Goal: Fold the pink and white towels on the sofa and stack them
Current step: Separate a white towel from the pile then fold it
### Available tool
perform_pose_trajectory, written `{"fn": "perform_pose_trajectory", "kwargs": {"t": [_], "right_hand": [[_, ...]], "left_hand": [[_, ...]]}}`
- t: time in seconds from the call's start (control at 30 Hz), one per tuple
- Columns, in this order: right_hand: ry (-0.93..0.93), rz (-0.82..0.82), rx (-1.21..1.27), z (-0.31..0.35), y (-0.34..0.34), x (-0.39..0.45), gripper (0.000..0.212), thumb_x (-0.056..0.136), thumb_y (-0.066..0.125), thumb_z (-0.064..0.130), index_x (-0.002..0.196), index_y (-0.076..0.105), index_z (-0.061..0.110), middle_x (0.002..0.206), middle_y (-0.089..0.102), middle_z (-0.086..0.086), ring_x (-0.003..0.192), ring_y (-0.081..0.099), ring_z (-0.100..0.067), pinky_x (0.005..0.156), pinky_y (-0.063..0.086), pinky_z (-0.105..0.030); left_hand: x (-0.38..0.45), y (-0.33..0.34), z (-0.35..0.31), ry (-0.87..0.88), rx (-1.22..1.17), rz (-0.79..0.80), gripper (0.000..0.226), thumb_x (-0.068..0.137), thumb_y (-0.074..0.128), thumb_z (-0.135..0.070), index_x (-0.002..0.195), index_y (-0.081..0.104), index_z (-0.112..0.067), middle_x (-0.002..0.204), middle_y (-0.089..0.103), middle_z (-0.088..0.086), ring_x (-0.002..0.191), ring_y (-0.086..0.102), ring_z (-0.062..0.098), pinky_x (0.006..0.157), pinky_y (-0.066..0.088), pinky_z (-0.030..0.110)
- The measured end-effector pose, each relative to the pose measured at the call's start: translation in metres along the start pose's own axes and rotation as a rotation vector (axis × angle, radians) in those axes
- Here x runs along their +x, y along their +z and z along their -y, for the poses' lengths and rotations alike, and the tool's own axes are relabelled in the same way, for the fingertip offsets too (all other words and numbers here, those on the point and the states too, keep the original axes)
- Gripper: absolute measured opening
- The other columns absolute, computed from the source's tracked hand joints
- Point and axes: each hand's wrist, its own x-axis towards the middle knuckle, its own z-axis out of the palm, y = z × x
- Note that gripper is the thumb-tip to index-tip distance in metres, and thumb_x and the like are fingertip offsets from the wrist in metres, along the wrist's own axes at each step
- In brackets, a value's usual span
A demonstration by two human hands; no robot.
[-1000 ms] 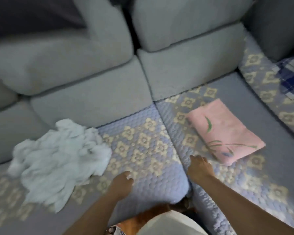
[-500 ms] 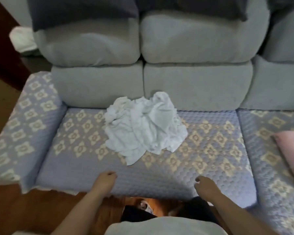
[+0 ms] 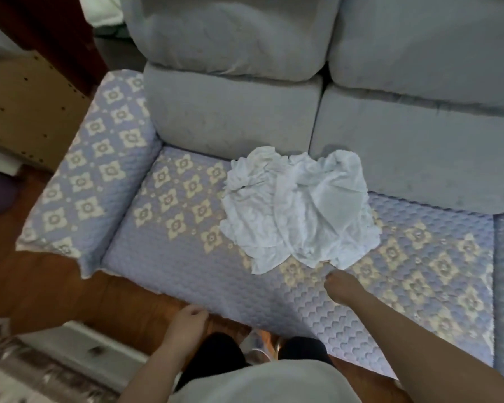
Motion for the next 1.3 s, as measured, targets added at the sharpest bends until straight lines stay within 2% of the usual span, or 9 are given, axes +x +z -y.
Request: {"fn": "perform_pose_trajectory", "kwargs": {"t": [0.1,0.23,0.47,0.57,0.7,0.83,1.07,1.2,1.3], "right_hand": [[-0.032,-0.048,0.086,0.035,-0.009,0.0,0.028,0.098,0.044,0.011,0.071,0.049,0.015,0.084,0.054,-0.005,0.086,0.051,-0.021,0.073,0.042,-0.029],[0.018,-0.102,0.252,0.074,-0.019,-0.004,0.03,0.099,0.047,0.017,0.117,0.062,0.0,0.114,0.066,-0.015,0.094,0.064,-0.026,0.082,0.05,-0.034],[0.321,-0.295,0.645,0.111,0.021,-0.011,0.029,0.101,0.045,0.027,0.125,0.06,0.018,0.109,0.065,-0.003,0.092,0.065,-0.022,0.08,0.055,-0.038],[0.455,-0.287,0.798,0.125,0.071,-0.021,0.02,0.099,0.049,0.026,0.111,0.063,0.022,0.099,0.066,0.002,0.085,0.064,-0.015,0.073,0.054,-0.032],[0.555,-0.163,0.98,0.147,0.132,-0.038,0.015,0.098,0.049,0.021,0.101,0.063,0.019,0.082,0.067,0.002,0.059,0.062,-0.008,0.051,0.045,-0.02],[0.606,-0.133,1.206,0.176,0.154,-0.056,0.015,0.082,0.057,0.02,0.089,0.067,0.01,0.076,0.067,-0.01,0.061,0.06,-0.02,0.059,0.047,-0.029],[0.031,-0.108,0.95,0.214,0.116,-0.089,0.069,0.089,0.068,0.011,0.15,0.038,0.021,0.128,0.054,-0.011,0.098,0.065,-0.027,0.075,0.052,-0.026],[-0.33,-0.214,0.645,0.227,0.087,-0.119,0.082,0.081,0.078,0.021,0.149,0.033,0.031,0.147,0.042,-0.014,0.133,0.045,-0.02,0.109,0.041,-0.03],[-0.513,-0.359,0.627,0.221,0.066,-0.134,0.053,0.063,0.082,0.065,0.11,0.061,0.052,0.112,0.066,0.01,0.108,0.06,0.001,0.093,0.05,-0.022]], "left_hand": [[0.014,0.001,-0.025,0.089,0.094,0.066,0.021,0.099,0.052,-0.026,0.102,0.072,-0.021,0.104,0.072,-0.001,0.094,0.066,0.017,0.09,0.053,0.034],[0.08,-0.006,-0.095,0.306,0.285,0.027,0.034,0.1,0.052,-0.023,0.134,0.058,-0.021,0.122,0.065,0.006,0.108,0.062,0.024,0.091,0.047,0.03],[0.275,0.0,-0.272,0.822,0.436,-0.052,0.08,0.078,0.081,-0.025,0.145,0.04,-0.011,0.136,0.055,0.021,0.124,0.054,0.04,0.104,0.046,0.049],[0.33,0.018,-0.319,0.806,0.63,0.042,0.09,0.085,0.077,-0.031,0.156,0.025,-0.013,0.15,0.044,0.021,0.133,0.046,0.041,0.11,0.04,0.047],[0.319,0.039,-0.289,0.696,1.002,0.254,0.057,0.105,0.021,-0.032,0.143,0.046,0.003,0.146,0.048,0.025,0.132,0.047,0.039,0.11,0.036,0.04],[0.232,0.007,-0.197,0.483,0.884,0.365,0.032,0.104,0.043,-0.016,0.114,0.064,0.006,0.117,0.065,0.025,0.113,0.061,0.036,0.088,0.045,0.032],[0.101,-0.093,-0.111,0.295,0.455,0.603,0.017,0.079,0.061,-0.025,0.072,0.073,-0.015,0.082,0.07,0.015,0.082,0.065,0.026,0.077,0.047,0.035],[0.015,-0.109,-0.157,0.521,0.322,0.705,0.02,0.091,0.052,-0.007,0.081,0.069,-0.01,0.077,0.065,0.008,0.076,0.061,0.017,0.07,0.048,0.026],[-0.053,-0.118,-0.2,0.755,0.125,0.668,0.023,0.07,0.05,-0.015,0.065,0.072,-0.019,0.066,0.065,0.002,0.062,0.061,0.012,0.061,0.046,0.025]]}}
